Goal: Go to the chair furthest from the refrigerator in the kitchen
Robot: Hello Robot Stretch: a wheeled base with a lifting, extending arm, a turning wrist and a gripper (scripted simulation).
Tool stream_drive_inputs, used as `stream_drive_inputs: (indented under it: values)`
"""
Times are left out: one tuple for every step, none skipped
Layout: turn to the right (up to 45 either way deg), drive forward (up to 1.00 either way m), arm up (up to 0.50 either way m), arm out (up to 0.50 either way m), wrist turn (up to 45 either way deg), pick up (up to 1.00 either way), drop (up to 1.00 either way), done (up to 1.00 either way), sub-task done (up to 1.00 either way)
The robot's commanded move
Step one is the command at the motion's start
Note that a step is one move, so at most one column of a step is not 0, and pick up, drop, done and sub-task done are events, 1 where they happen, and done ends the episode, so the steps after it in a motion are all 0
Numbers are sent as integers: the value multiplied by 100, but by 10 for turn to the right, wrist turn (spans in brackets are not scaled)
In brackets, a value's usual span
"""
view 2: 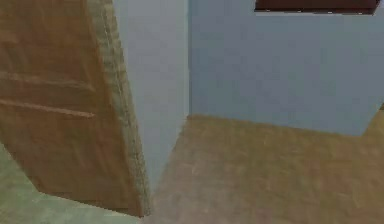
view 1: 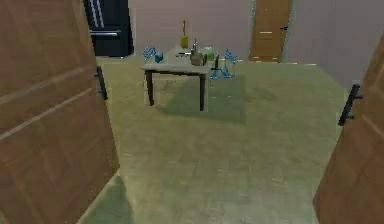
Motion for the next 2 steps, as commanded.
stream_drive_inputs:
  values:
    - [0, 100, 0, 0, 0, 0, 0, 0, 0]
    - [0, 70, 0, 0, 0, 0, 0, 0, 0]
